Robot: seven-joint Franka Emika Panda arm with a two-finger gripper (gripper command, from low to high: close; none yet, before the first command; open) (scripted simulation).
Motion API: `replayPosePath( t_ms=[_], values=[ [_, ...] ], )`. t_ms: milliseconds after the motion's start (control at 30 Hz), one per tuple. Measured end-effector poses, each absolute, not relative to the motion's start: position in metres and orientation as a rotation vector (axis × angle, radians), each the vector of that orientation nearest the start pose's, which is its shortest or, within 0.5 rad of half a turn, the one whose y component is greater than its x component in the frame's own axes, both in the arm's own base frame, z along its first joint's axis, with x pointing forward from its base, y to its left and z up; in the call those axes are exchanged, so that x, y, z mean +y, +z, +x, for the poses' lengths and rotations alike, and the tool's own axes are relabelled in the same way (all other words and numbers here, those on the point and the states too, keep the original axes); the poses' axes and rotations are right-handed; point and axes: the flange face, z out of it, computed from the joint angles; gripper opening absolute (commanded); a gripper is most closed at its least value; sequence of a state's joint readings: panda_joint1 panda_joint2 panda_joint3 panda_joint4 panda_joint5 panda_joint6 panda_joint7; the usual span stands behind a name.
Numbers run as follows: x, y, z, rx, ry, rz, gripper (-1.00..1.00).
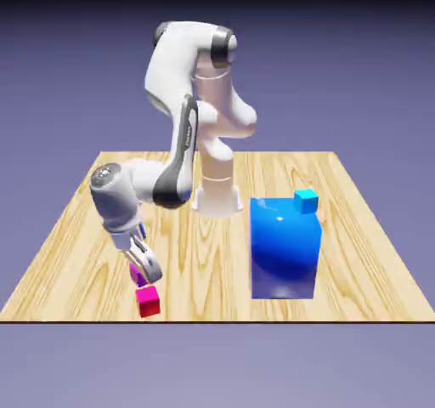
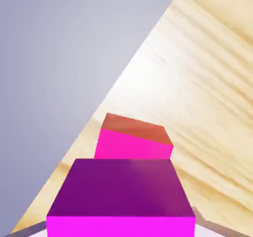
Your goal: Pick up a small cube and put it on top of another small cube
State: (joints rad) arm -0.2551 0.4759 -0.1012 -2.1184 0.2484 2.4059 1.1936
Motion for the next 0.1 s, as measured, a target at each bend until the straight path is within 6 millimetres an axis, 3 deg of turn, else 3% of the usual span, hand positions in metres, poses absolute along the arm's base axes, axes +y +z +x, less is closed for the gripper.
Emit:
replayPosePath(
  t_ms=[67,100],
  values=[
    [-0.193,0.171,0.520,2.377,0.322,-2.001,1.00],
    [-0.196,0.191,0.523,2.376,0.322,-2.001,1.00]
  ],
)
